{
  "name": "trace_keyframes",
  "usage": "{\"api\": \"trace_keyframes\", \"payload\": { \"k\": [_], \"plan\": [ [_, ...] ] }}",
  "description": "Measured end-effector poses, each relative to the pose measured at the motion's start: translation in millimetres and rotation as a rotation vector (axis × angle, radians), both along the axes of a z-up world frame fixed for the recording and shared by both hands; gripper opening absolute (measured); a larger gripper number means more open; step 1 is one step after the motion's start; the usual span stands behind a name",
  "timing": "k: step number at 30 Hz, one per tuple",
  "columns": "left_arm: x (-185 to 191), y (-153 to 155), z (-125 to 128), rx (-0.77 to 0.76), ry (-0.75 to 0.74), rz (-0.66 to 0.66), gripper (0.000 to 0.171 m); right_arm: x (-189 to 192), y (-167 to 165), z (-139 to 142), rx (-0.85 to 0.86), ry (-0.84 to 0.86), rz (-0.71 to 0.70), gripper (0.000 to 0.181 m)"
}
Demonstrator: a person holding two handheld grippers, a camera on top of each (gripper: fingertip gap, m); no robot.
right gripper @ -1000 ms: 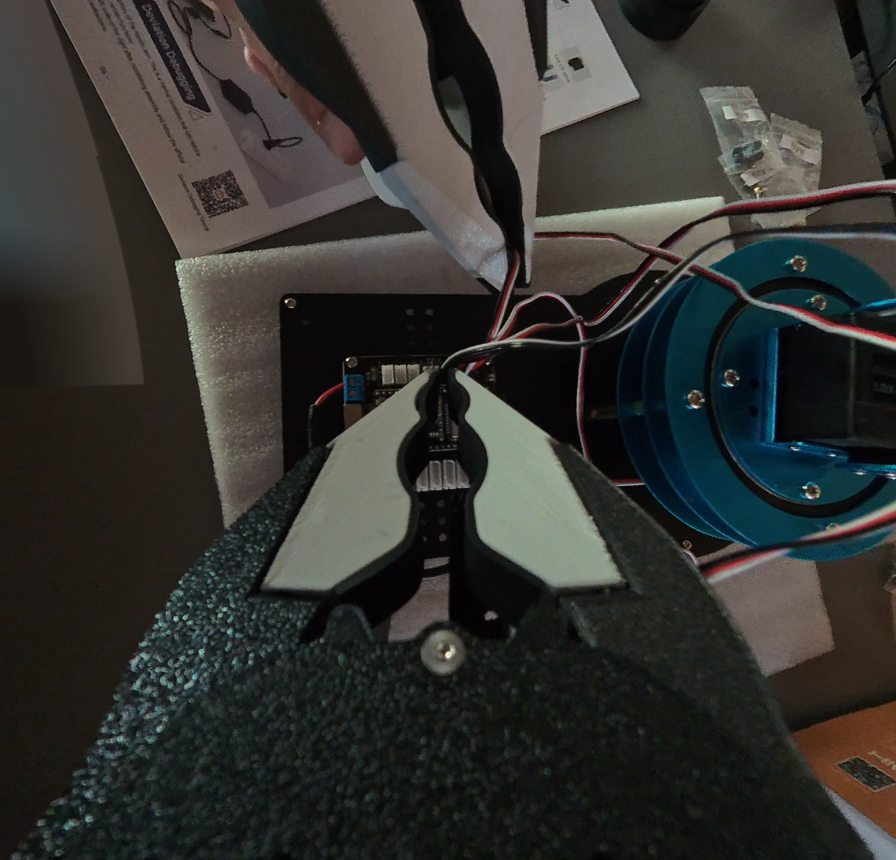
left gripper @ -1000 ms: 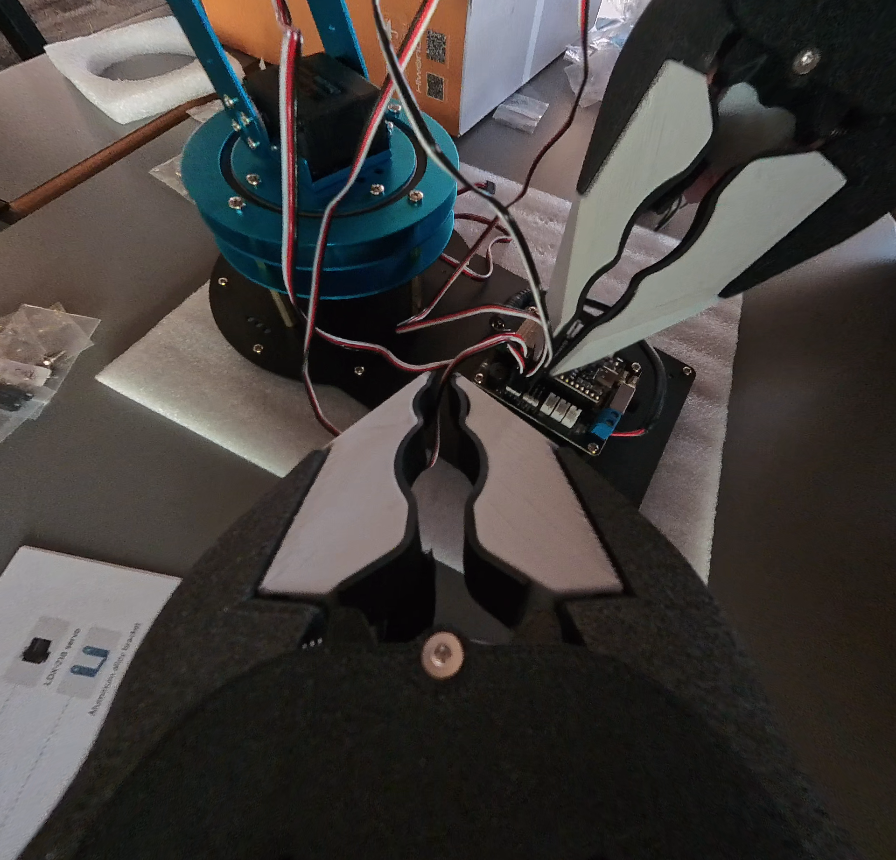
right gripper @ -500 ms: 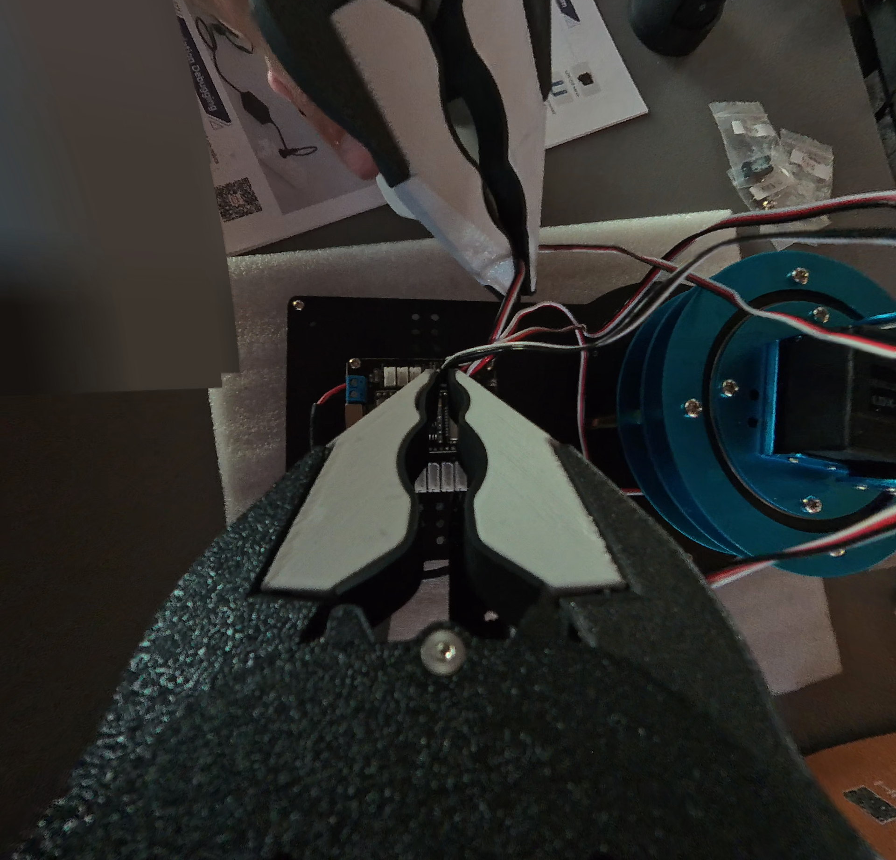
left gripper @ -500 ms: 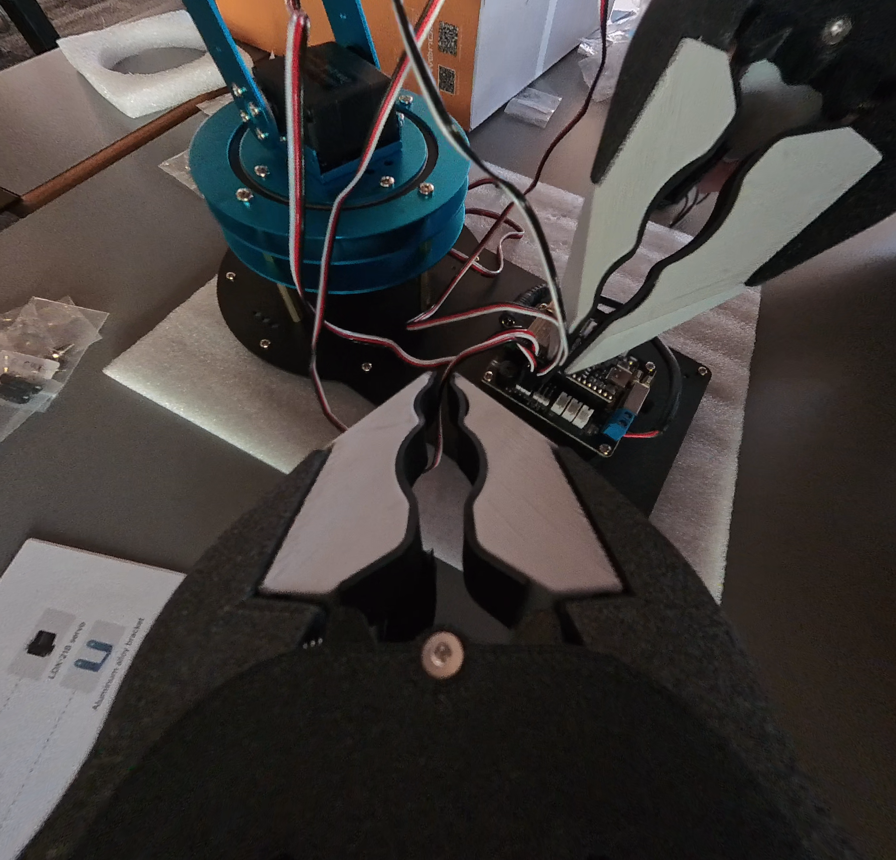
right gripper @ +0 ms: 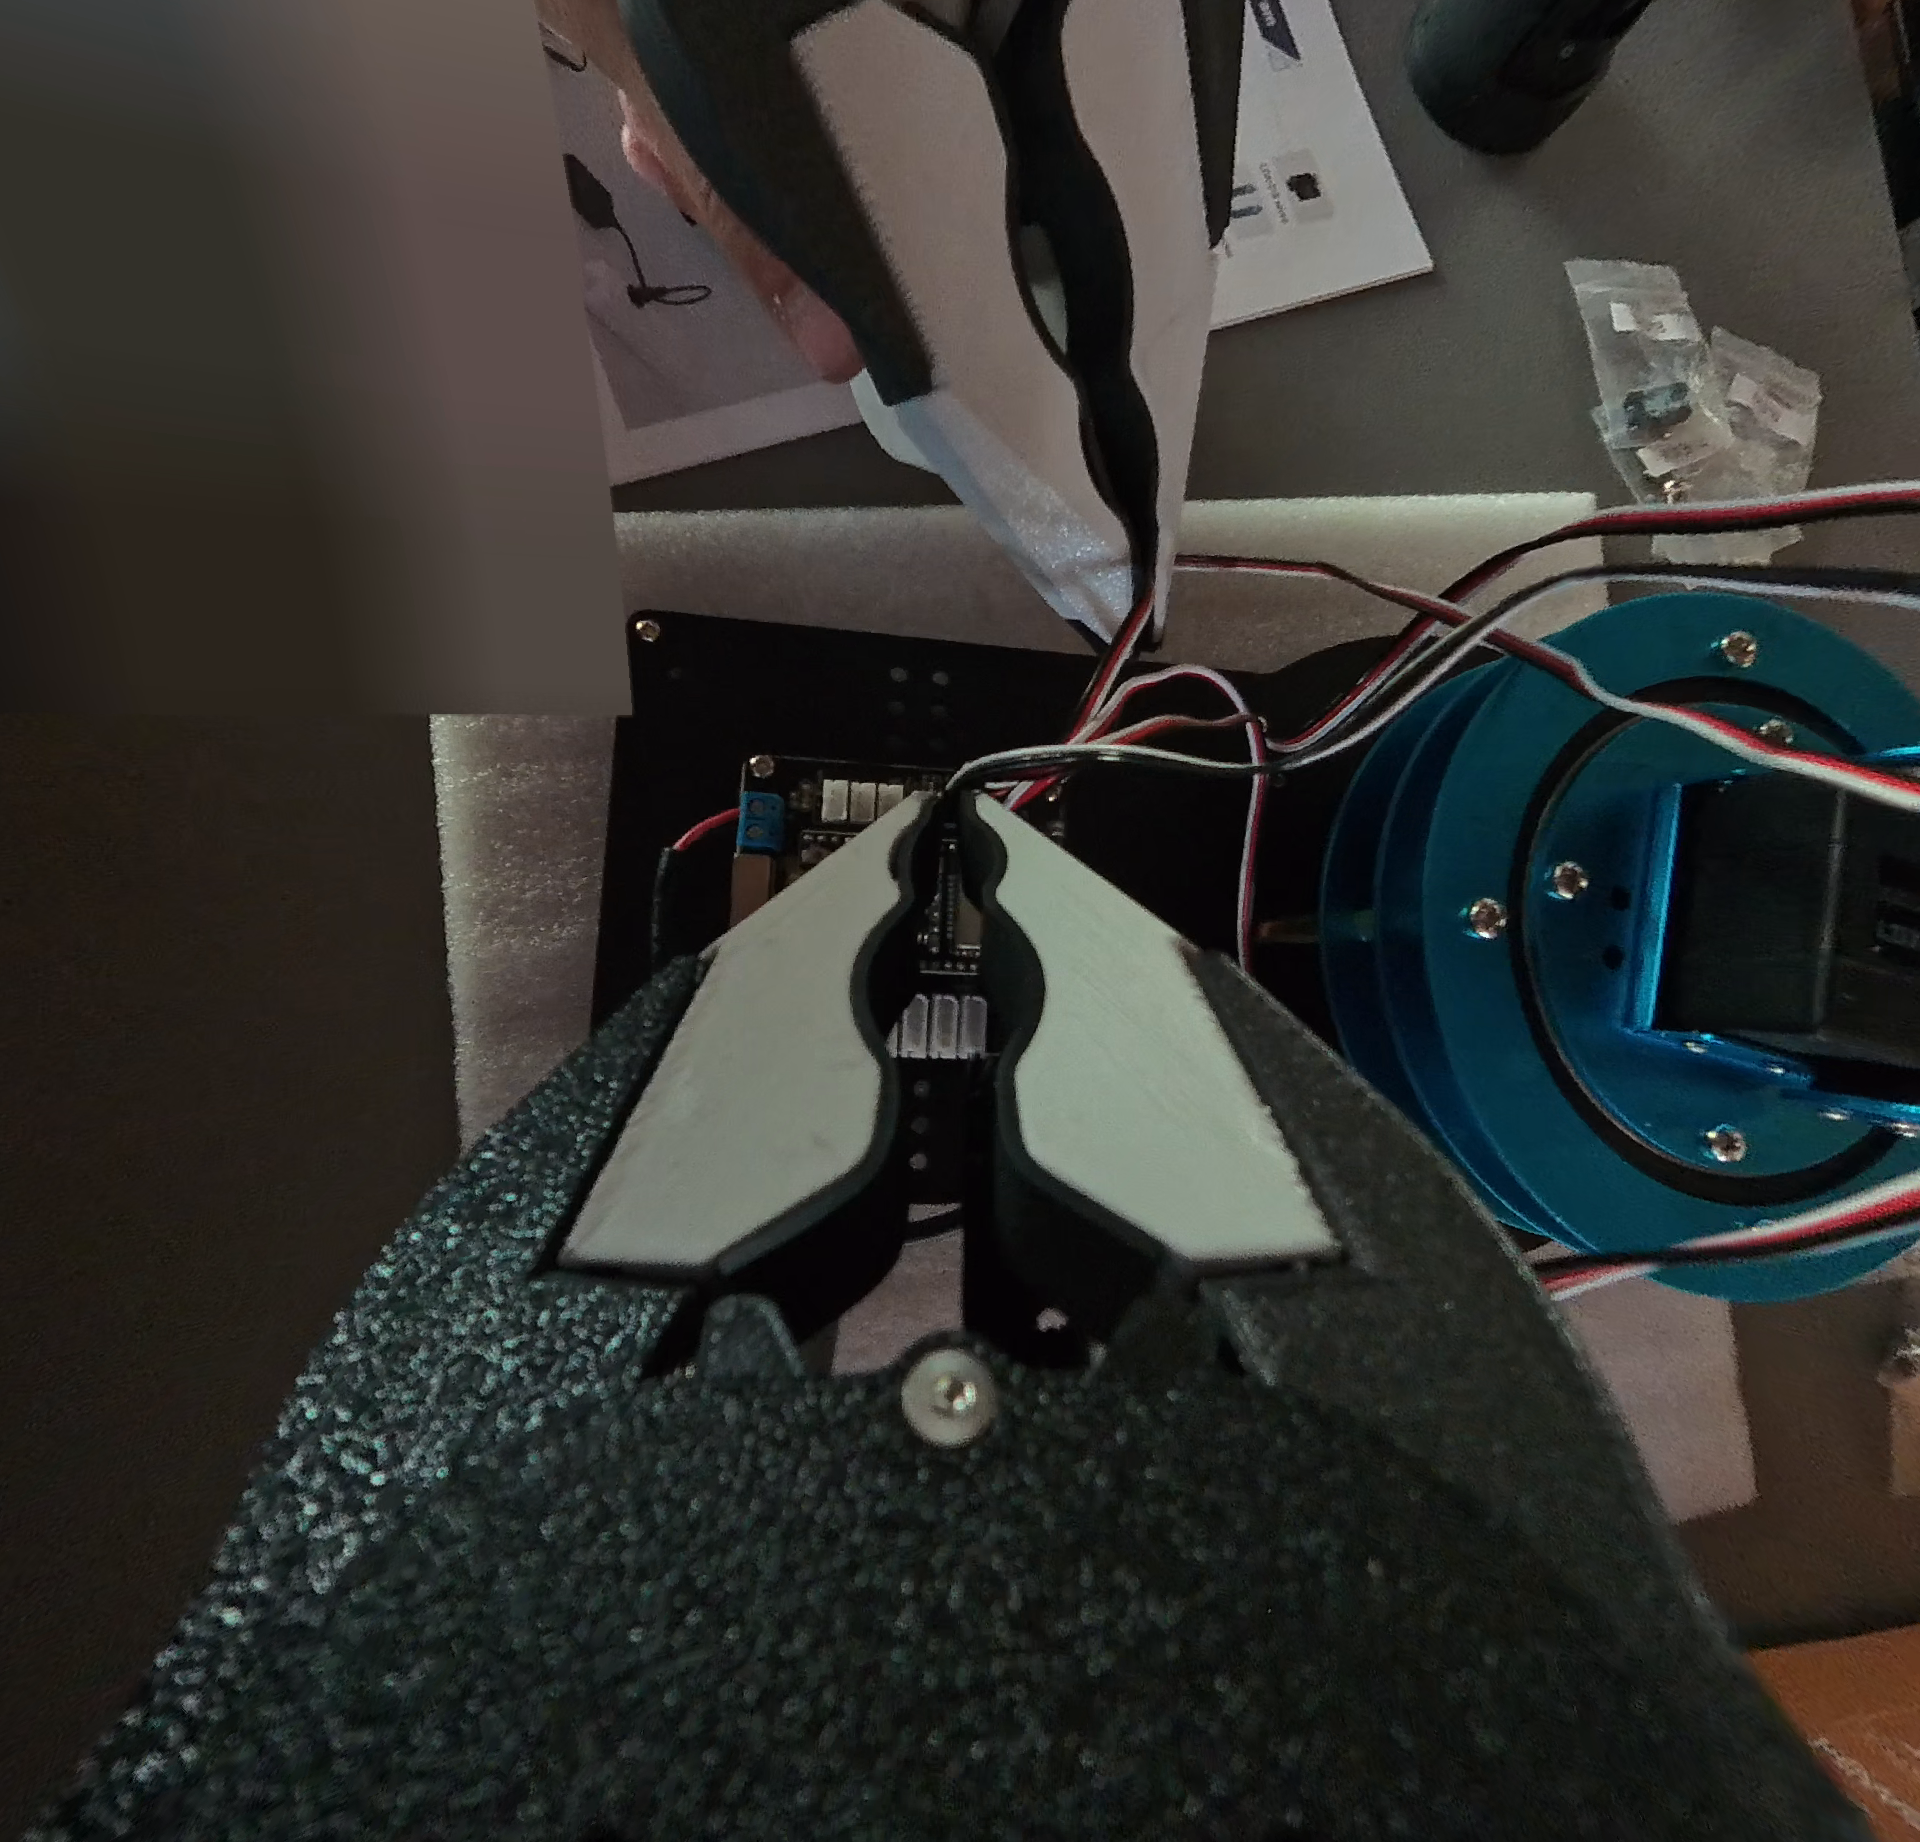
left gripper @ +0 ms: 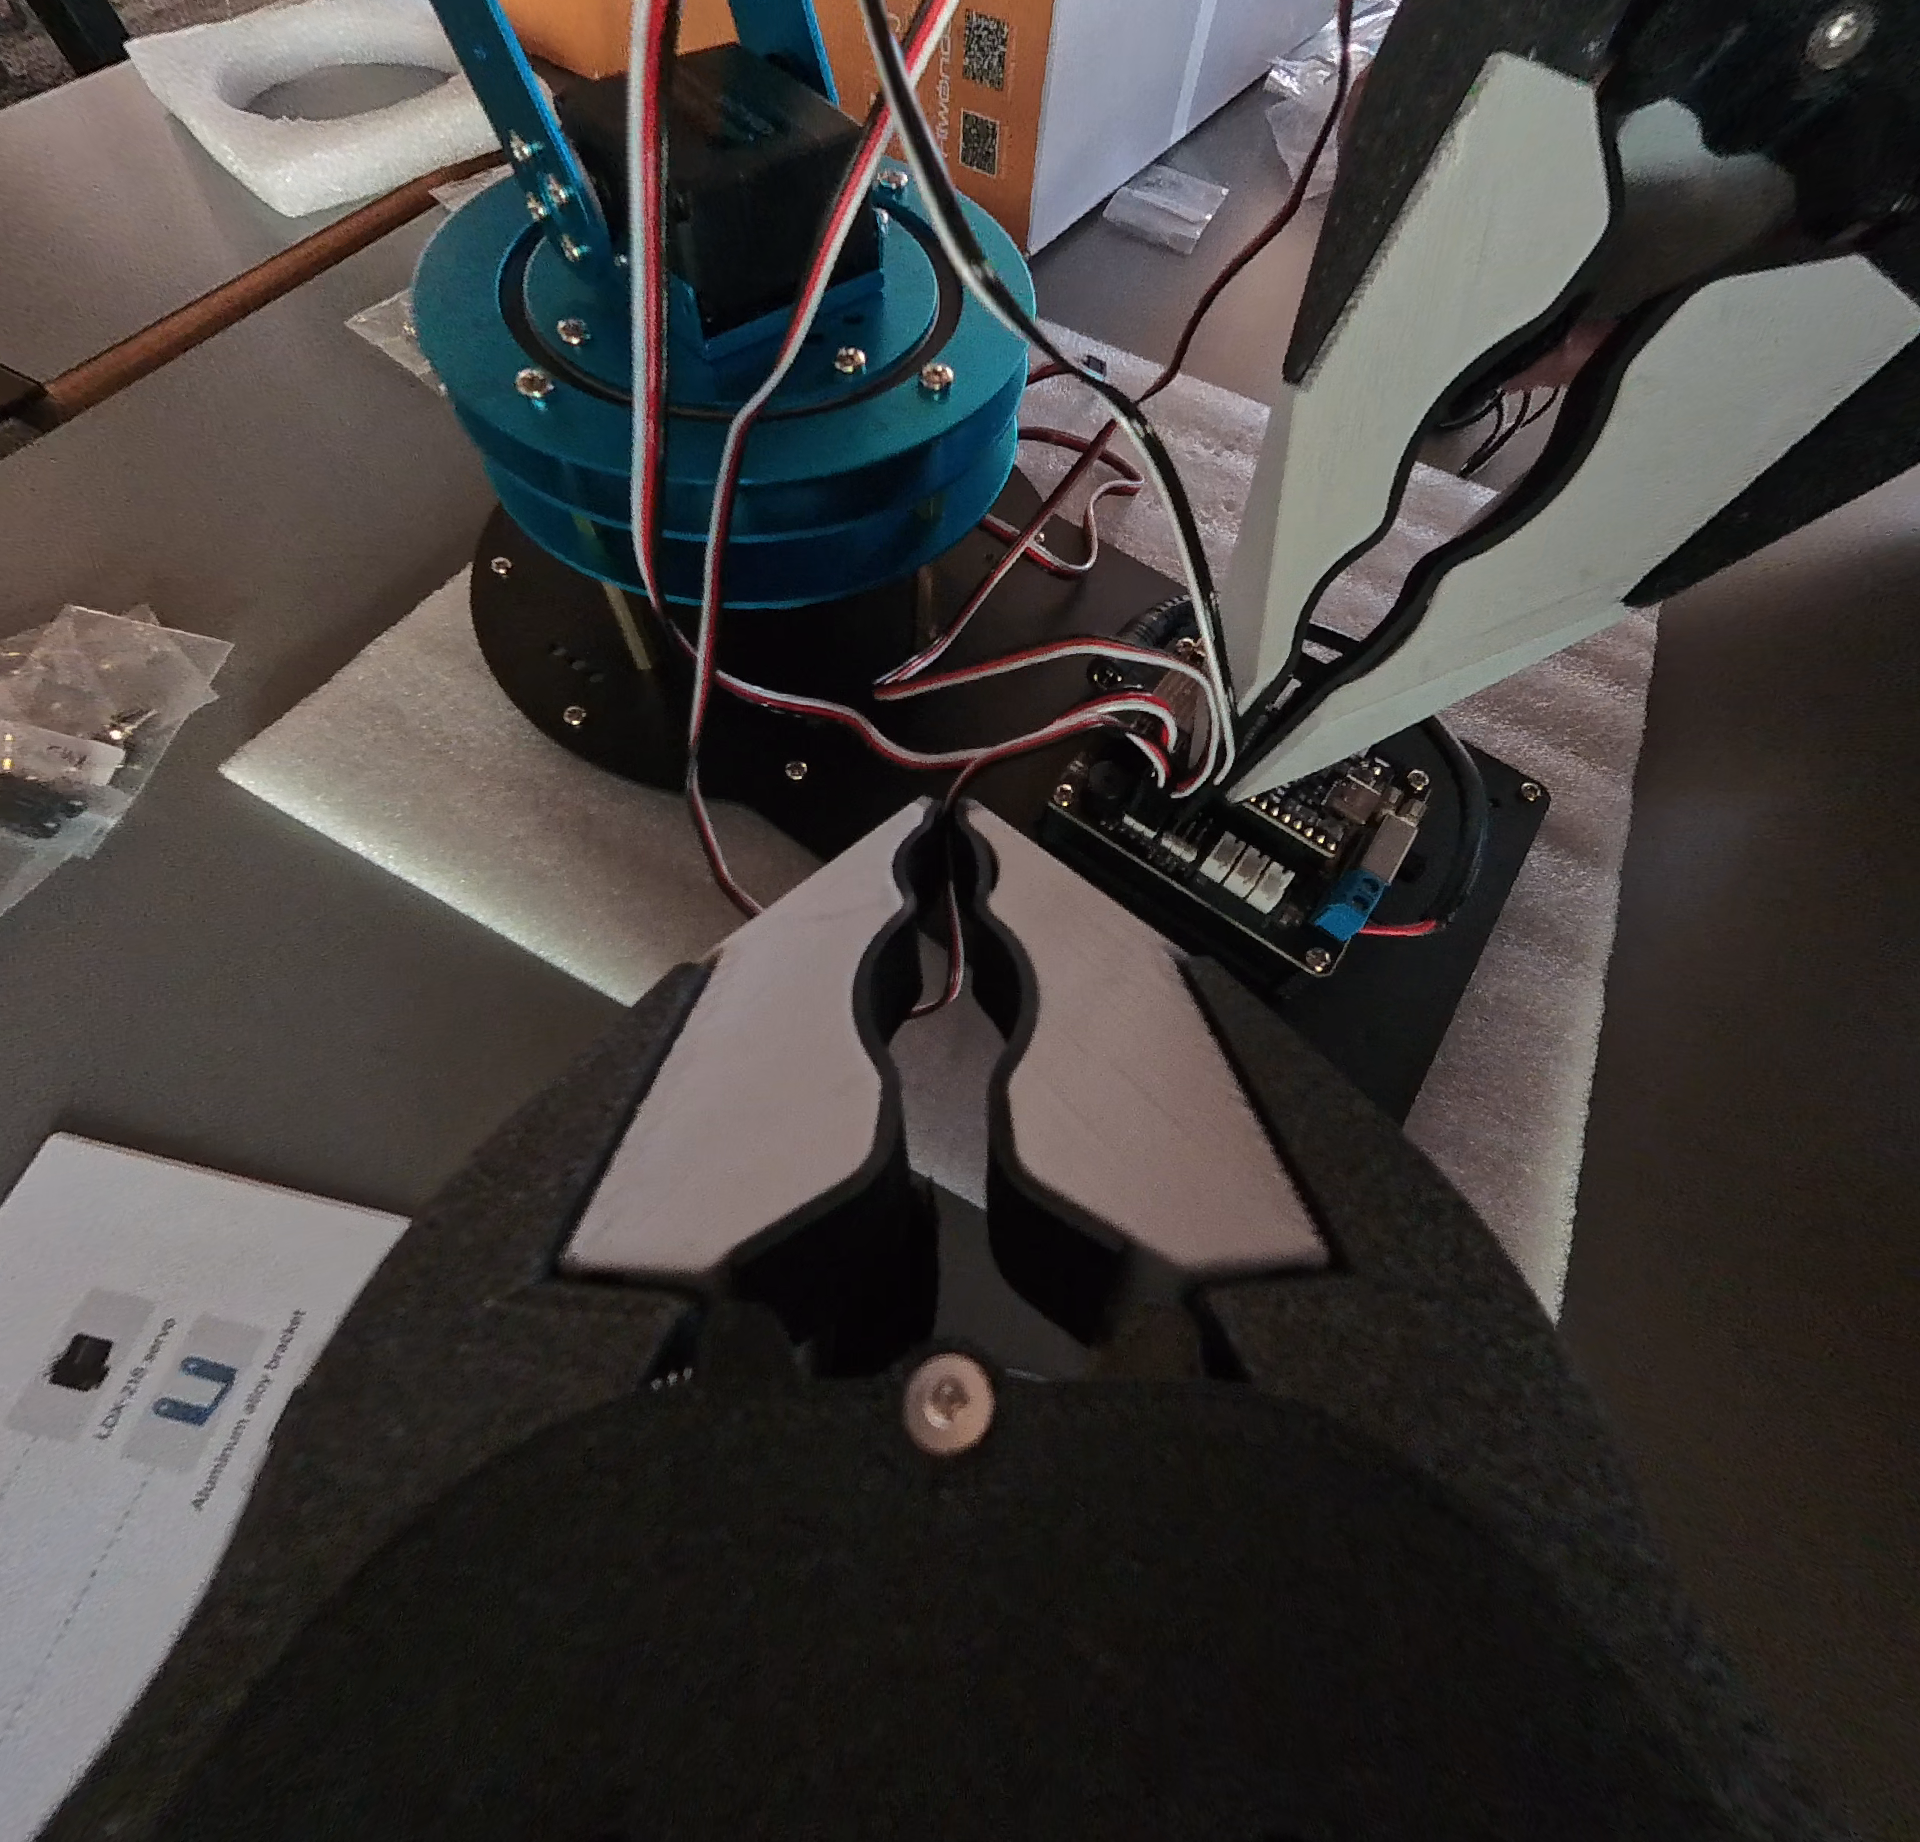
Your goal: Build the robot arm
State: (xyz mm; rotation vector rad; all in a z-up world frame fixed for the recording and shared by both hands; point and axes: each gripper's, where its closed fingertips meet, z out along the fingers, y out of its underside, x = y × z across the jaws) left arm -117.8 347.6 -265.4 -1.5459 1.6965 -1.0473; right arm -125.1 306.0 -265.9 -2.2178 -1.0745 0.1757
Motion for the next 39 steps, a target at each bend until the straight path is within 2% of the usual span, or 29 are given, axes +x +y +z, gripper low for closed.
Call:
{"api": "trace_keyframes", "payload": {
  "k": [7,10,19,25,27,29,33,37,39],
  "plan": [
    [0,1,-2,-0.002,0.007,0.005,0.0,-8,-5,4,-0.008,0.137,-0.015,0.001],
    [0,1,-3,0.0,0.011,0.005,0.0,-1,-2,0,0.039,0.058,-0.027,0.001],
    [-1,0,-3,-0.006,0.014,0.001,0.0,-1,-1,-1,0.041,-0.043,-0.008,0.001],
    [-1,2,0,-0.026,0.01,0.001,0.003,-1,-1,-2,0.036,-0.022,-0.04,0.001],
    [-2,4,1,-0.028,0.015,0.01,0.009,-1,-1,-2,0.048,-0.025,-0.044,0.001],
    [-3,7,9,-0.053,-0.002,0.016,0.018,-1,-1,-2,0.063,-0.04,-0.042,0.001],
    [-10,20,43,-0.15,-0.101,0.023,0.033,-1,-1,-2,0.071,-0.062,-0.051,0.001],
    [-17,26,84,-0.164,-0.246,0.029,0.031,-1,-1,-2,0.063,-0.037,-0.056,0.001],
    [-23,8,99,-0.169,-0.293,-0.06,0.019,-1,-1,-1,0.072,-0.03,-0.057,0.001]
  ]
}}
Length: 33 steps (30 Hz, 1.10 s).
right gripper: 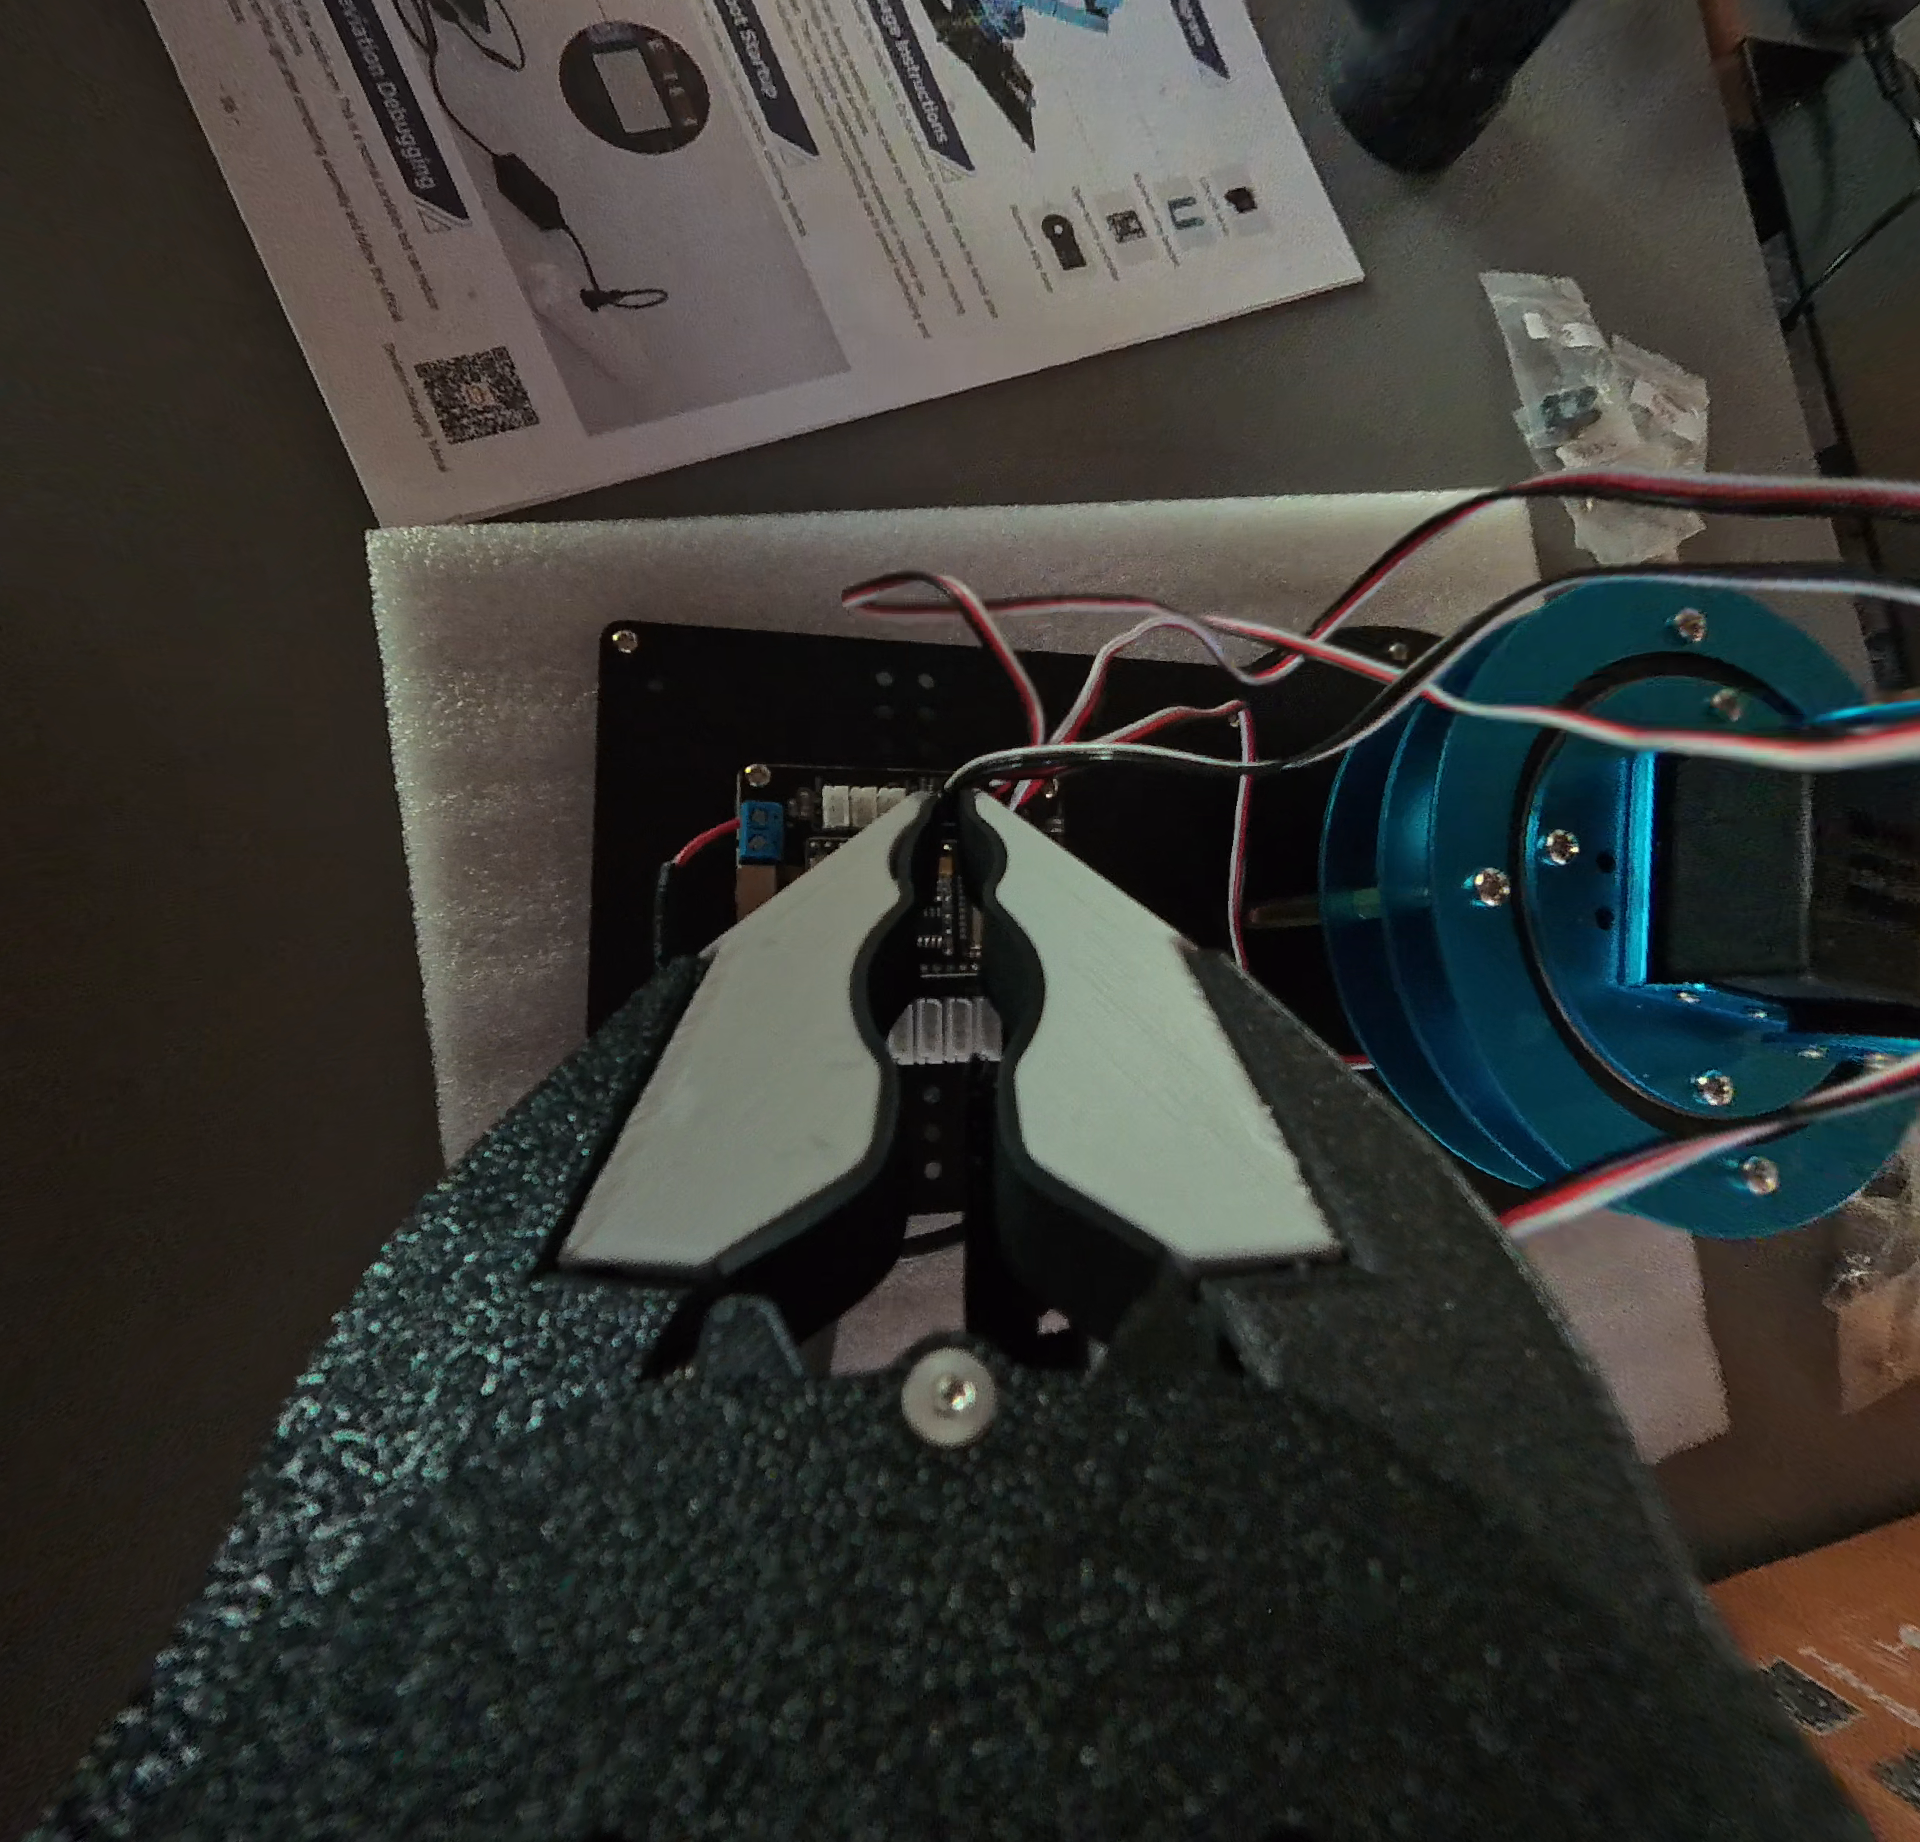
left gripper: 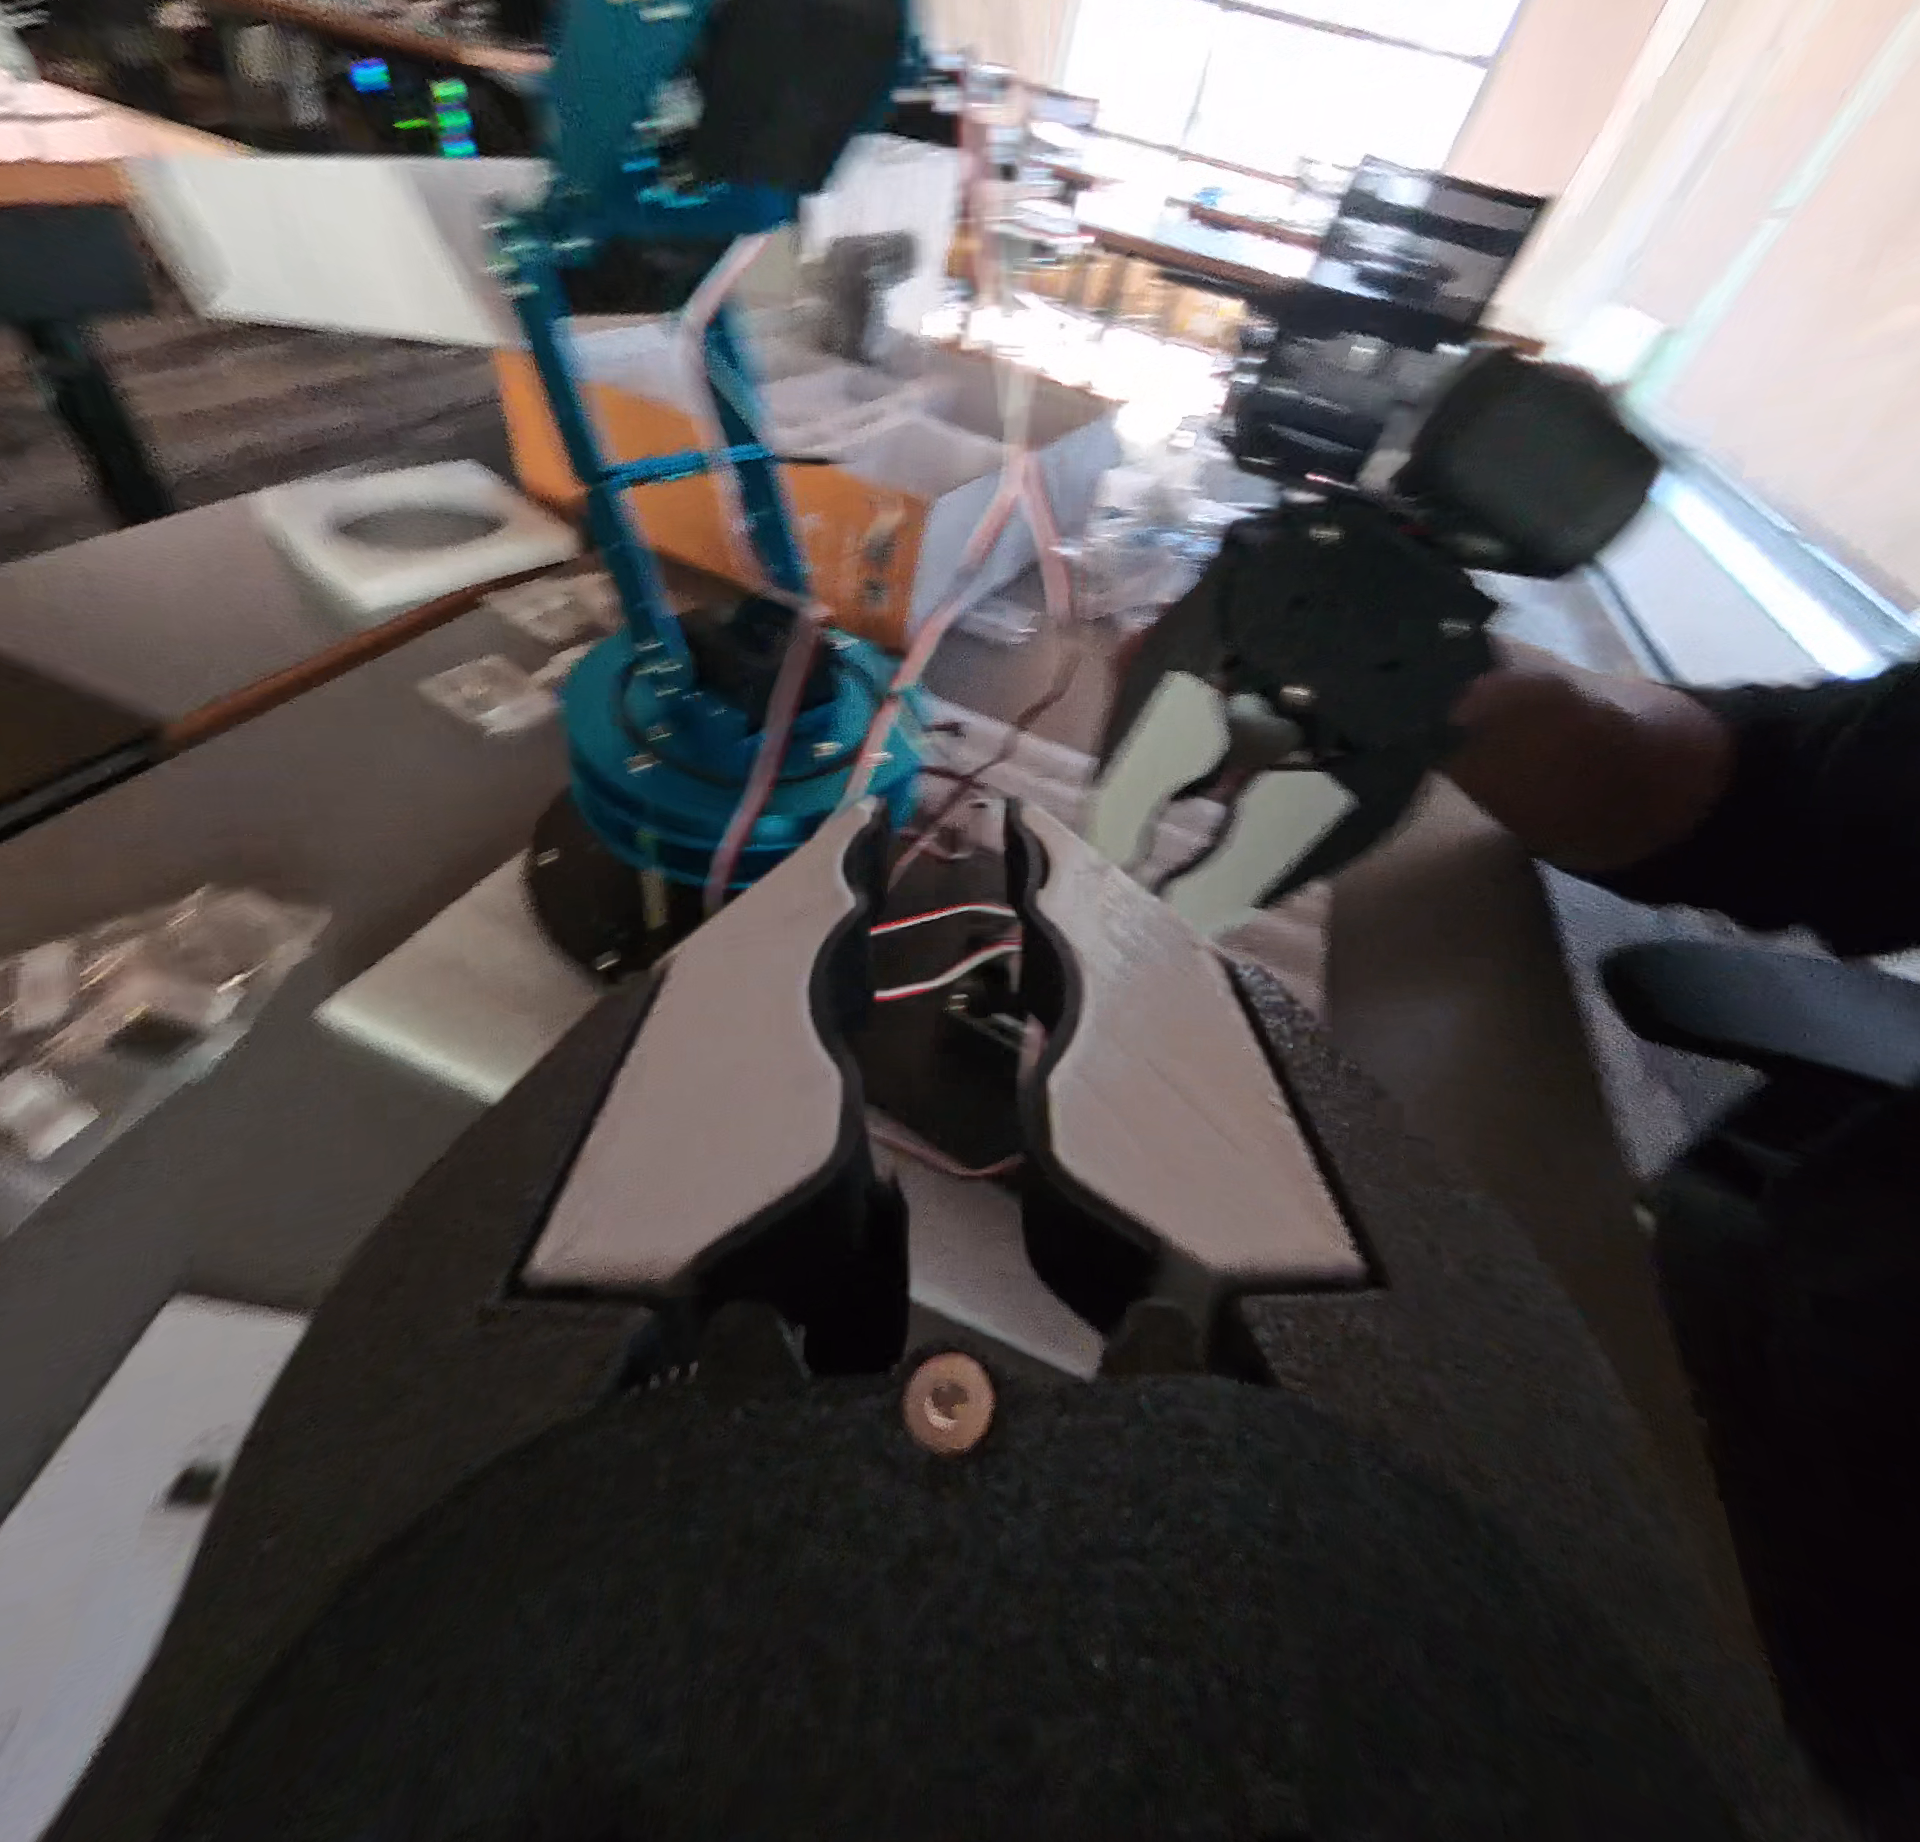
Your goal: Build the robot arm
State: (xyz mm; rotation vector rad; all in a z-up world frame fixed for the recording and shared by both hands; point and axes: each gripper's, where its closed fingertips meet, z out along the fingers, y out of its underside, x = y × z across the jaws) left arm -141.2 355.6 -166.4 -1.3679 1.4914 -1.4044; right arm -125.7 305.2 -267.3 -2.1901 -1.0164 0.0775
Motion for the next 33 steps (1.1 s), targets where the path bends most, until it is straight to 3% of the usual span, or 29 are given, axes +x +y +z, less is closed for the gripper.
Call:
{"api": "trace_keyframes", "payload": {
  "k": [2,5,11,18,25,33],
  "plan": [
    [-4,-26,0,0.044,0.0,-0.105,0.012,0,0,0,0.011,0.009,-0.004,0.001],
    [2,-50,-32,0.11,0.141,-0.15,0.011,0,0,0,0.018,0.016,-0.01,0.001],
    [21,-57,-64,0.037,0.224,-0.115,0.013,0,0,1,0.031,0.025,-0.015,0.001],
    [32,-58,-67,0.085,0.193,-0.109,0.002,0,0,1,0.051,0.018,0.0,0.001],
    [33,-59,-68,0.241,0.142,-0.105,0.0,0,0,1,0.092,0.022,-0.016,0.001],
    [32,-50,-69,0.239,0.125,-0.084,0.0,6,-1,7,0.103,0.046,-0.065,0.007]
  ]
}}
